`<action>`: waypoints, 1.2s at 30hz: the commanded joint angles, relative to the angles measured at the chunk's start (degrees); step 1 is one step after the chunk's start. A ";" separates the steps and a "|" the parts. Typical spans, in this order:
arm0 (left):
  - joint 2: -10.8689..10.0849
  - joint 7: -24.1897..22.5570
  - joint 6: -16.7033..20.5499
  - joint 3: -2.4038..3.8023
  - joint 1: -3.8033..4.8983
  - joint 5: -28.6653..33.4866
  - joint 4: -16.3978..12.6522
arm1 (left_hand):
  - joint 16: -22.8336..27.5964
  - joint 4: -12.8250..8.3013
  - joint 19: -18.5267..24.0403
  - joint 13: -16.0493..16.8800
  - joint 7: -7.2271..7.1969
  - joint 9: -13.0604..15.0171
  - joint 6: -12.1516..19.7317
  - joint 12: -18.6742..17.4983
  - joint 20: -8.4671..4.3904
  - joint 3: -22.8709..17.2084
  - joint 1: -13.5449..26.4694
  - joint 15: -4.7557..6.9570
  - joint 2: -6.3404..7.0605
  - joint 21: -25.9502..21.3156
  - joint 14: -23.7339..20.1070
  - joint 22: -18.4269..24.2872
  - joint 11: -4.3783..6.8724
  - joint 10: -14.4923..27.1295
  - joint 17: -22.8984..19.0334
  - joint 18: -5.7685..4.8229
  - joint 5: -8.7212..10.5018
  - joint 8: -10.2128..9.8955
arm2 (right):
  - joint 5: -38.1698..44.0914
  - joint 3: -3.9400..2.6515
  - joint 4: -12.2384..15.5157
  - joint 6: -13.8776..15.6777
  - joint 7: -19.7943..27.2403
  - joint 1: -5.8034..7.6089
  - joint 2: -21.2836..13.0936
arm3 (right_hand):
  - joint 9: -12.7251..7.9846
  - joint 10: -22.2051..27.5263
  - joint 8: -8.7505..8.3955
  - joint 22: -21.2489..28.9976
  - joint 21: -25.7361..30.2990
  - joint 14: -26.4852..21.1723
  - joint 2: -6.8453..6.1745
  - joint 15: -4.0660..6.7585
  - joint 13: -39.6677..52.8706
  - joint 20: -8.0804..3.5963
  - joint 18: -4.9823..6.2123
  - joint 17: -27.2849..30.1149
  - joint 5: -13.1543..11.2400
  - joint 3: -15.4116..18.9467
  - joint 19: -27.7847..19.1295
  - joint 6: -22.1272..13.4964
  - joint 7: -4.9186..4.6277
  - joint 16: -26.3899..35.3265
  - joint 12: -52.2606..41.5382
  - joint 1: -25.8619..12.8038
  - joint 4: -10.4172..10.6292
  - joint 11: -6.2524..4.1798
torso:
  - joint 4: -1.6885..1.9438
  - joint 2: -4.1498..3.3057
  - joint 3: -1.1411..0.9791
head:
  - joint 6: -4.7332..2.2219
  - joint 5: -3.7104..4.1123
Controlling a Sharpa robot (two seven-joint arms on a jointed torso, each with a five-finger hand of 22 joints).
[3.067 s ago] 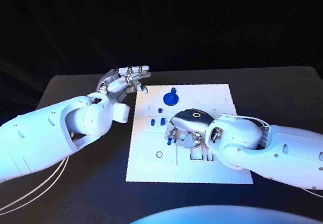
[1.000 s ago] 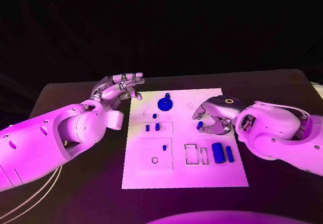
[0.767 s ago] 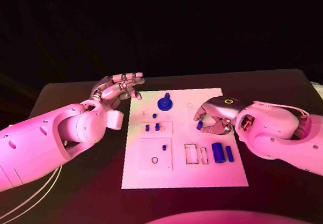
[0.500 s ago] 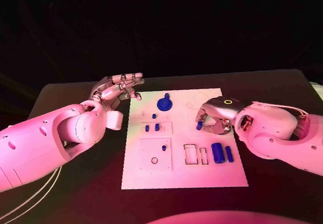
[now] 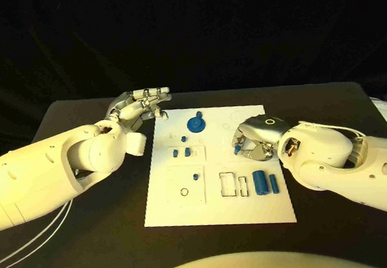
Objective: Assemble the parts on the task board
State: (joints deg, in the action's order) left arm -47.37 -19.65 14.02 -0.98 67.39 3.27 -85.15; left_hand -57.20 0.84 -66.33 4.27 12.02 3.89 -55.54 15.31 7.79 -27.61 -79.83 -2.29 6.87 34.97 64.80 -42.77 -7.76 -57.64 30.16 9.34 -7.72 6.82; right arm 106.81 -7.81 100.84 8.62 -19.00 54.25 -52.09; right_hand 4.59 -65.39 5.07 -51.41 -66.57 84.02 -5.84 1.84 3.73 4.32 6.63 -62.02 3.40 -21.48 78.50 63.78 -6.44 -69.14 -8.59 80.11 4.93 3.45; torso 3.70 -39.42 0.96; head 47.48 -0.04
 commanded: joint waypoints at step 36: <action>-0.02 0.05 -1.25 0.03 0.02 -0.06 0.01 | -0.20 -0.20 0.51 -0.10 -0.03 -0.04 0.42 0.56 0.02 0.31 0.71 -0.16 0.16 -0.27 -0.36 -0.06 0.01 0.62 -0.35 1.06 -0.03 0.56 | 1.31 0.01 0.75 3.46 -1.21 -0.16 0.45 | 1.06 -7.34 1.72 -3.46 -2.61 2.10 1.15 0.33 1.71 -0.83 -0.28 -2.47 -0.59 -5.96 1.33 3.38 -0.52 -2.75 -0.57 3.78 -3.55 -0.81 | 0.00 0.08 0.03 | 0.44 0.28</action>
State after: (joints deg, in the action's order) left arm -47.45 -19.39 13.80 -0.98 67.39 3.29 -85.12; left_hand -57.20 0.68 -66.33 4.23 12.02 3.90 -55.55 15.64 7.79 -27.45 -79.59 -2.30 7.10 34.97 64.80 -42.77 -7.75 -57.23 29.86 9.34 -7.72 7.08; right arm 107.31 -7.78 101.30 10.26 -19.96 54.14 -51.59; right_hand 5.60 -69.48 6.63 -54.86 -68.81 84.03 -5.95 1.65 4.24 3.80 6.63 -64.51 2.41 -26.51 79.83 66.85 -7.04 -71.68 -9.05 82.15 2.51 5.49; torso 3.74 -39.37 0.97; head 47.92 0.23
